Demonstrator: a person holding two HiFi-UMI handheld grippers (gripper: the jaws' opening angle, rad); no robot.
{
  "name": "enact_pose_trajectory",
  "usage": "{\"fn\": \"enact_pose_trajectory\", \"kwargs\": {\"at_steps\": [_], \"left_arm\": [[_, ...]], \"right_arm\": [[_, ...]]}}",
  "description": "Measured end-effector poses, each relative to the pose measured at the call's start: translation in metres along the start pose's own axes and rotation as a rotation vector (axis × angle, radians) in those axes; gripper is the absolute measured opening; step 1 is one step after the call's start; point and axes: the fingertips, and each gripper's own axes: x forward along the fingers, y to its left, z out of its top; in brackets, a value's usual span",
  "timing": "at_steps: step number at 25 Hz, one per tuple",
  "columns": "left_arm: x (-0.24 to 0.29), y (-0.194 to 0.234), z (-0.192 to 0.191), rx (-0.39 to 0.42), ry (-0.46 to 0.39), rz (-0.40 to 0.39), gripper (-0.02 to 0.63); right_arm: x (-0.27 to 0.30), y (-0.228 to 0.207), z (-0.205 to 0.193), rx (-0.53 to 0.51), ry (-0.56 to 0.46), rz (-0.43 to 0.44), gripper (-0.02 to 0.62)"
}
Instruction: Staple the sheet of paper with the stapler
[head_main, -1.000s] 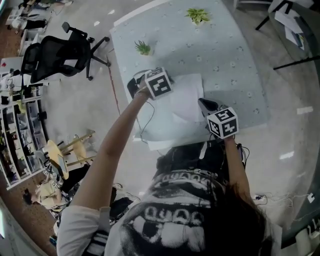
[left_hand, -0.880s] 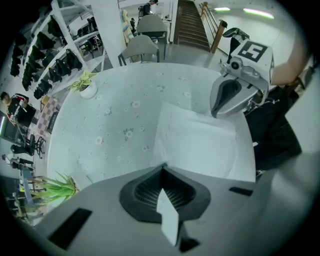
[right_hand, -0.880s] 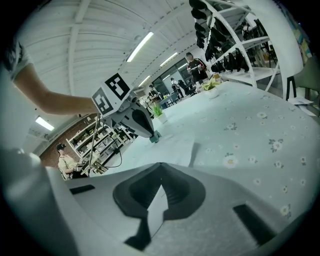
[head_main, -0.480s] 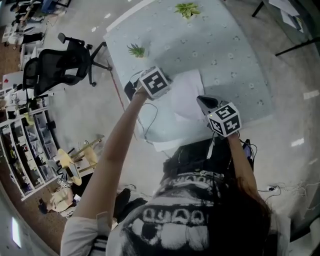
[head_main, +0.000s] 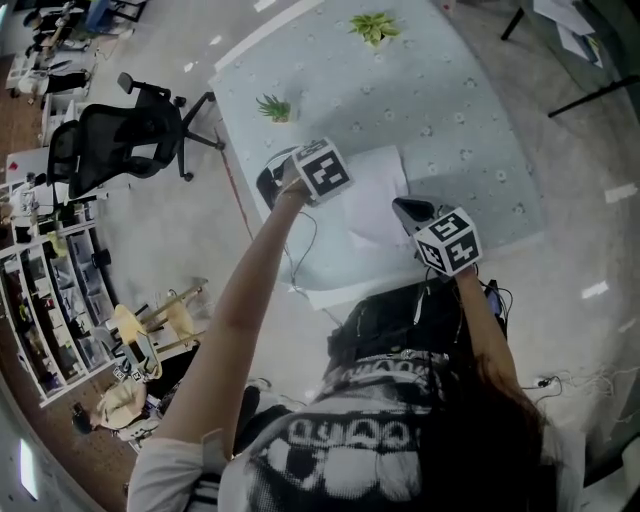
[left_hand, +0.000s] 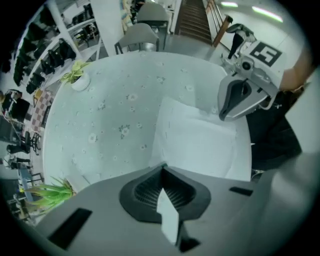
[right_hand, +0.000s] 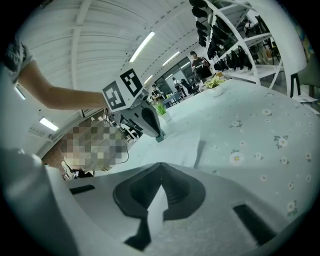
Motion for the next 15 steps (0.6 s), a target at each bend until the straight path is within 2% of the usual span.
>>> {"fn": "enact_pose_trajectory", "kwargs": {"at_steps": [2, 5, 8, 10, 12, 15], "left_arm": [[0.001, -0.003, -0.005, -0.004, 0.025, -0.013, 0.003], [-0.001, -0.003, -0.007, -0.064, -0.030, -0.042, 0.003], [-0.004, 0.004, -0.005, -0.062, -0.082, 0.008, 0.003], [-0.006, 0.004, -0.014, -0.104, -0.113, 0.021, 0.003], [-0.010, 0.001, -0.020, -0.171, -0.194, 0.031, 0.003], [-0.021, -0.007, -0.016, -0.250, -0.369, 0.022, 0.003]], "right_arm": [[0.001, 0.003, -0.001, -0.006, 0.011, -0.005, 0.004], [0.000, 0.002, -0.002, -0.008, 0.019, -0.023, 0.005], [-0.001, 0.001, 0.000, -0.014, 0.025, -0.039, 0.003], [-0.001, 0.006, 0.004, -0.027, 0.025, -0.042, 0.004], [-0.003, 0.013, 0.010, -0.042, 0.017, -0.043, 0.005], [-0.008, 0.022, 0.018, -0.062, 0.005, -0.048, 0.005]]}}
